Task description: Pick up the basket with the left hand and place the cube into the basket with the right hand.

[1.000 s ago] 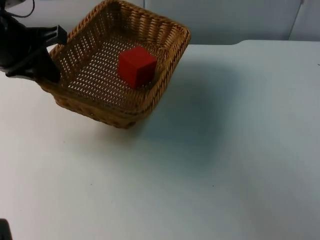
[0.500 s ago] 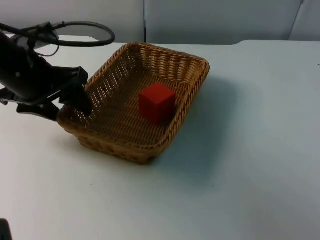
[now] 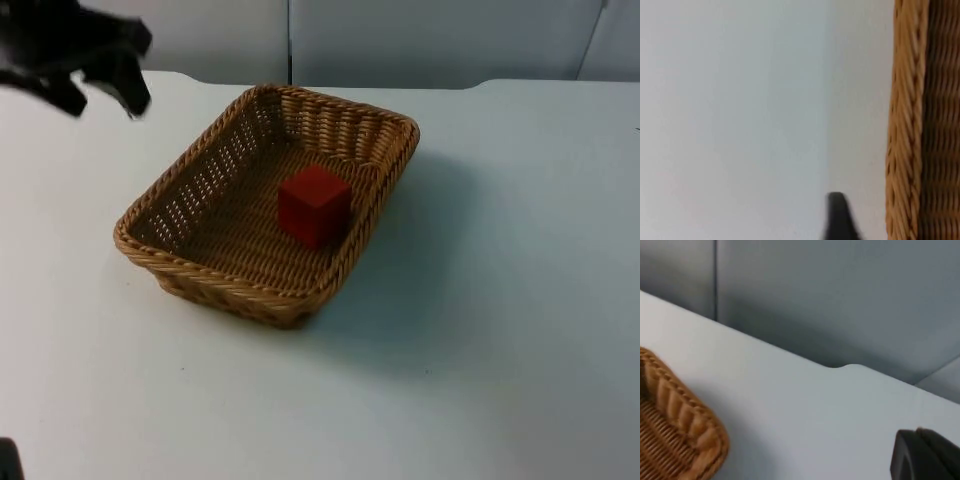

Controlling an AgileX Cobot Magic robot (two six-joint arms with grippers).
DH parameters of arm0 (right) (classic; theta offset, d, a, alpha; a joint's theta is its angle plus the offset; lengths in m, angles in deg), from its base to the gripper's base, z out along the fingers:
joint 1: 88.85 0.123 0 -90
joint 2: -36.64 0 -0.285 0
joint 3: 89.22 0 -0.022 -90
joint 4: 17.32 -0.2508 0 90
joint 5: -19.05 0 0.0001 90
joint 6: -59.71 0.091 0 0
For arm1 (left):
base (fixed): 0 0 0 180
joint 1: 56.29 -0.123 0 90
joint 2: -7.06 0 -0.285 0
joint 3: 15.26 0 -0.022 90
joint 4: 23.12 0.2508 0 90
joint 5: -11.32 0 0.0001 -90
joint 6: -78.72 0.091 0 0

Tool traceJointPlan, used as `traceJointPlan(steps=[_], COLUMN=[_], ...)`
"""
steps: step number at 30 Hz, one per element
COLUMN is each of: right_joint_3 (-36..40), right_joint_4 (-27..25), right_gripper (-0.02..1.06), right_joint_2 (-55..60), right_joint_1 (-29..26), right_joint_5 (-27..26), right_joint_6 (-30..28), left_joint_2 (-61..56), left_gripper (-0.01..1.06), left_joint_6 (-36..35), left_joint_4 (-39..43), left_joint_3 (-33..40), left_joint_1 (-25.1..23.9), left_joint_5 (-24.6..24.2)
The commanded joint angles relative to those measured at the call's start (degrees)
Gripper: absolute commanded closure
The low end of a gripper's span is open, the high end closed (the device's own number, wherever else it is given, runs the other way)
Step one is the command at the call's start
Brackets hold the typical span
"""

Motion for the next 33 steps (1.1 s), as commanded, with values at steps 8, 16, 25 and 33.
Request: traceJointPlan(steps=[8,16,25,33], right_joint_3=[-0.2,29.5,61.5,67.2], right_joint_4=[19.9,20.7,7.1,-10.5], right_gripper=[1.05,1.05,1.05,1.05], right_joint_2=[-21.5,-53.2,-81.2,-96.7], right_joint_1=[0.2,0.9,2.8,2.8], right_joint_5=[3.0,-8.7,-7.4,12.4], right_joint_6=[22.5,29.7,24.2,6.7], left_joint_2=[-21.2,-53.9,-88.0,-111.6], left_gripper=[1.05,1.05,1.05,1.05], left_joint_6=[-4.7,-4.7,-1.4,-5.3], left_joint_4=[11.6,8.1,7.3,5.1], left_joint_3=[-5.6,10.3,36.3,51.5], left_joint_1=[0.2,0.3,0.3,0.3], left_joint_5=[-6.5,-4.3,-5.8,-9.6])
